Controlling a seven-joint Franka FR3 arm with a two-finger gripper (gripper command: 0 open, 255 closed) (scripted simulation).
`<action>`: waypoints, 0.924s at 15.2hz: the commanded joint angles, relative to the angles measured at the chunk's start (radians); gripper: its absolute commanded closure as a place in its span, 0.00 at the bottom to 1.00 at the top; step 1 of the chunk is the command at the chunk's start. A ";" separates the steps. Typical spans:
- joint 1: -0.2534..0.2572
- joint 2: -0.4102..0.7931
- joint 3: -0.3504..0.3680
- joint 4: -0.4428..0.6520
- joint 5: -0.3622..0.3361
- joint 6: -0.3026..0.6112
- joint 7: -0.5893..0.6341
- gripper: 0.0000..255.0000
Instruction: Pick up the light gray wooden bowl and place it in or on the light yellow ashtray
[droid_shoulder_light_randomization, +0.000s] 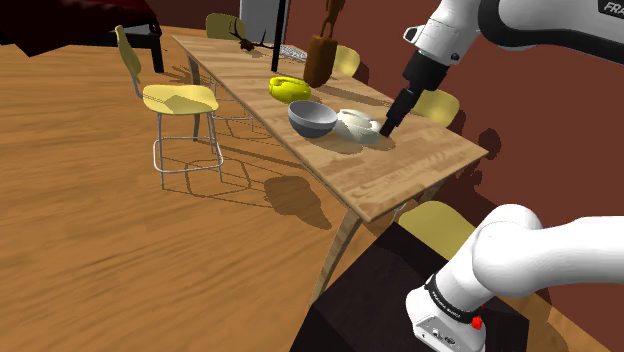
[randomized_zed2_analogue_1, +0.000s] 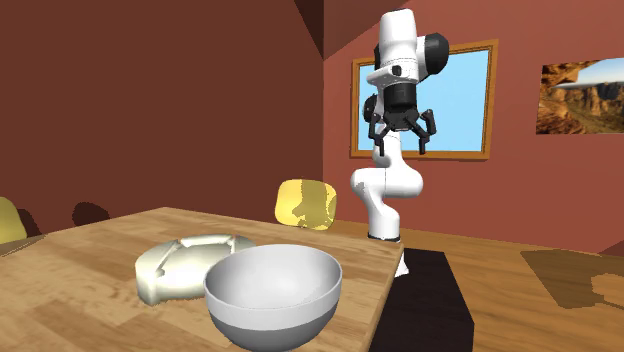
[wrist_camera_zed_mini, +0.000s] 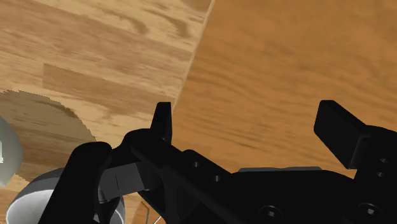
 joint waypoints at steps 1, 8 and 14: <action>0.000 0.000 0.000 0.000 0.000 0.000 0.000 0.00; -0.024 0.266 -0.016 0.117 -0.026 0.136 -0.027 0.00; -0.040 0.499 -0.030 0.266 -0.044 0.208 -0.042 0.00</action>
